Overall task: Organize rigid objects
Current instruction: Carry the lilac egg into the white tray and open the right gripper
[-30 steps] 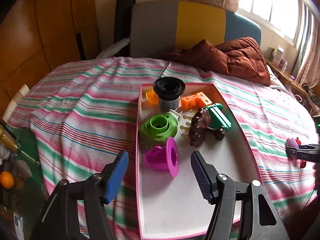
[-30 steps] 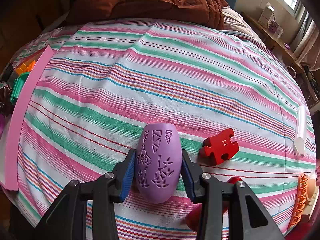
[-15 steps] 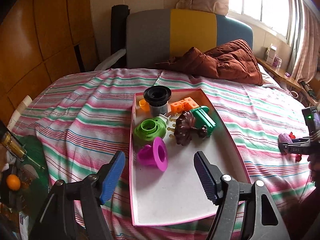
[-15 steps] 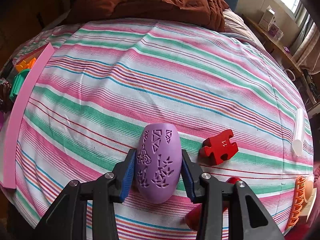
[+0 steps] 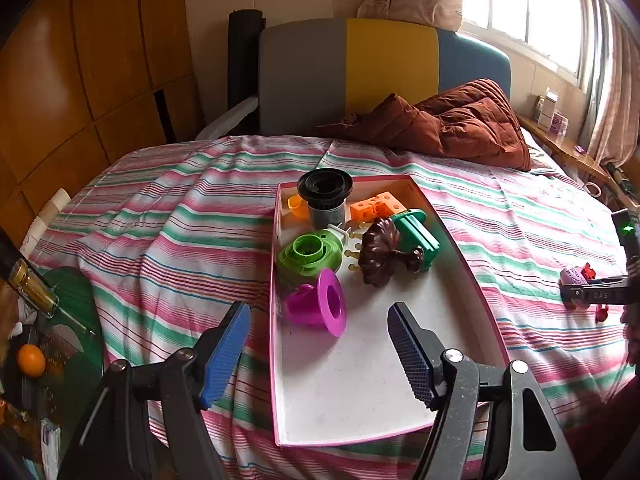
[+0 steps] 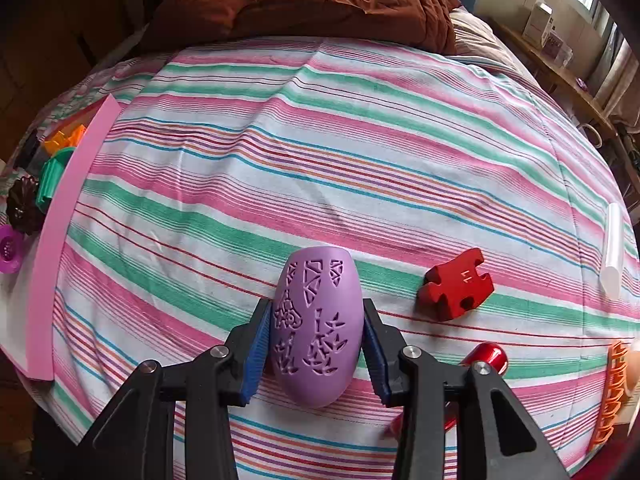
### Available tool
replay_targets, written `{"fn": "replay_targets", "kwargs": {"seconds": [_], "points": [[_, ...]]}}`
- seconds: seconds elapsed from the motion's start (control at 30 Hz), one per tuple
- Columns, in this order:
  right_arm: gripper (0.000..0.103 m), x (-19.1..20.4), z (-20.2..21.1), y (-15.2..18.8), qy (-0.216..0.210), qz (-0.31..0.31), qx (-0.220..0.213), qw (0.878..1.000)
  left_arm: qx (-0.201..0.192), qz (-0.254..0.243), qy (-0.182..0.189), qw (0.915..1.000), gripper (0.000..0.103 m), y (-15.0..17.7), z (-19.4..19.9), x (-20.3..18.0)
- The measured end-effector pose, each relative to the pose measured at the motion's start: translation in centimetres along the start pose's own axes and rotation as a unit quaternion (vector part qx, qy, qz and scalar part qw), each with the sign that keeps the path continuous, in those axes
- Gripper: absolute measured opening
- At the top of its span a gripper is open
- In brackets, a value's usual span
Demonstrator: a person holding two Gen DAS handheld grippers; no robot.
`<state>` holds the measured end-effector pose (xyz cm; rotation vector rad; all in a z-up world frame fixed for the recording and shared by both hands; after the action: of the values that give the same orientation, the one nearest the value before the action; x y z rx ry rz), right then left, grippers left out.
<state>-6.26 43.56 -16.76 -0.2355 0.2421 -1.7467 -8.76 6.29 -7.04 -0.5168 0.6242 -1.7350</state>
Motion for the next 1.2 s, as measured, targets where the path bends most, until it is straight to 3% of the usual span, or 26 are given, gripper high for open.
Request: {"fn": "replay_targets", "kwargs": {"seconds": [0.23,0.4,0.57,0.7,0.9,1.03,1.2], "points": [[0.043,2.9,1.0,0.4,-0.082,-0.027,-0.002,0.996,0.001,0.010,-0.001,1.0000,0.072,0.2,-0.1,0.8],[0.043,7.2,4.2,0.1,-0.125,-0.007,-0.033,0.992,-0.003,0.028,-0.007,0.9996,0.072,0.2,-0.1,2.2],[0.043,14.9,8.2,-0.2,-0.177,0.063,-0.061,0.980,-0.006,0.046,-0.013,0.9988,0.072,0.1,0.0,3.7],[0.043,22.5,8.8,0.5,-0.198,0.136,-0.046,0.970,-0.008,0.059,-0.018,0.9980,0.072,0.2,0.2,5.0],[0.043,29.1,6.0,0.6,-0.189,0.175,-0.008,0.966,-0.002,0.074,-0.021,0.9970,0.072,0.9,0.2,6.5],[0.043,30.9,3.4,0.4,-0.175,0.176,0.024,0.968,0.002,0.083,-0.021,0.9963,0.072,1.2,-0.1,7.3],[0.043,31.6,1.7,-0.5,-0.143,0.174,0.024,0.974,0.006,0.088,-0.018,0.9959,0.072,1.6,-0.4,7.6]]}}
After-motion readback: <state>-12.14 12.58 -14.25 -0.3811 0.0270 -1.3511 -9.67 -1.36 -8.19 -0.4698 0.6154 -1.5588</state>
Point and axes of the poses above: each gripper's, at about its wrist camera, not at the fingertips, and z roughly against the way its jaws point, x to its left, y to its underside, the point moved 8 cm from there along -z, roughly the way its jaws point, and after that the axes turned 4 degrees about x, right-handed, at the moved point
